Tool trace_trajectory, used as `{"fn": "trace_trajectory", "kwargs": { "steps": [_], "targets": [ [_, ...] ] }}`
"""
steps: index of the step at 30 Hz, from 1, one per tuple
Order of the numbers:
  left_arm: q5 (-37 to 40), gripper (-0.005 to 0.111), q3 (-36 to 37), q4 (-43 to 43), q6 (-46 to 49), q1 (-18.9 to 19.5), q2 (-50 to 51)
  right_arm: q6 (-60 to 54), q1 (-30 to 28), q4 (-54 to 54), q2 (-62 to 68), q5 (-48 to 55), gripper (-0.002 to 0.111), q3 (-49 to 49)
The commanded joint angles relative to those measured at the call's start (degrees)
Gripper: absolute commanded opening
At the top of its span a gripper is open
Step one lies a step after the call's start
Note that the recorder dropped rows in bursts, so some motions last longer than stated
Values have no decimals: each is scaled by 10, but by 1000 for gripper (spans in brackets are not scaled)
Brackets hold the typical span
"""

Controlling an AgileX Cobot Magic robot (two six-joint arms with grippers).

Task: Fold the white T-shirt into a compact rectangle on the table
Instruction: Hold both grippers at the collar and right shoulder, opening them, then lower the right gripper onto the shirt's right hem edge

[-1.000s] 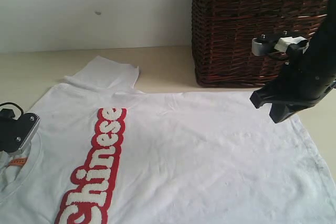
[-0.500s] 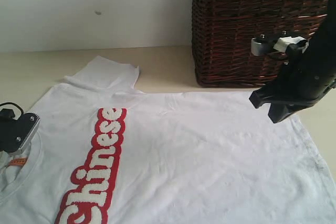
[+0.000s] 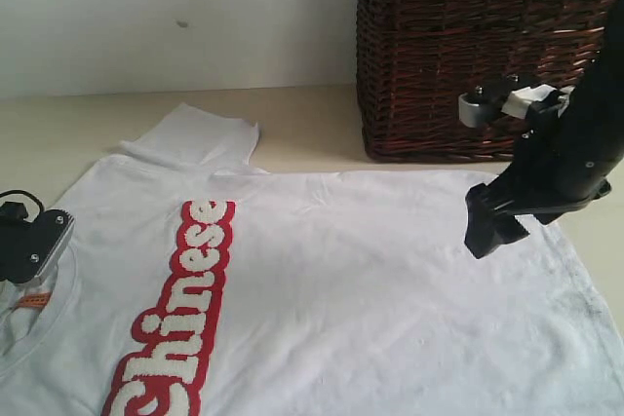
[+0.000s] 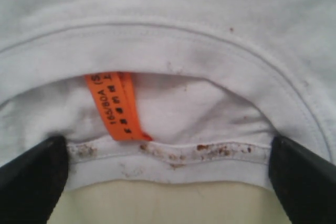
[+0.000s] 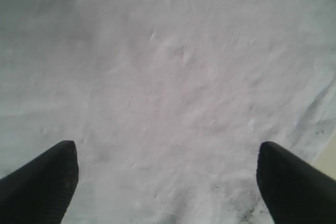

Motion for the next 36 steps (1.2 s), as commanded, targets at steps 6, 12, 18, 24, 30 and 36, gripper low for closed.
{"fn": "trace_trajectory", "kwargs": {
  "steps": [6,12,18,24,30,36],
  "targets": [
    [1,105,1,0,1,1,9,-78,0,-47,3,-3,93,3],
    [1,105,1,0,1,1,9,-124,0,-78,3,-1,105,3],
    [1,105,1,0,1,1,9,-310,0,-114,8,72,105,3],
    [1,105,1,0,2,1,9,-468,0,-161,48,150,105,3],
    [1,105,1,0,2,1,9,-397,-3,-285,94,94,105,3],
    [1,105,1,0,1,1,9,-461,-40,-232,114,31,105,3]
  ]
}}
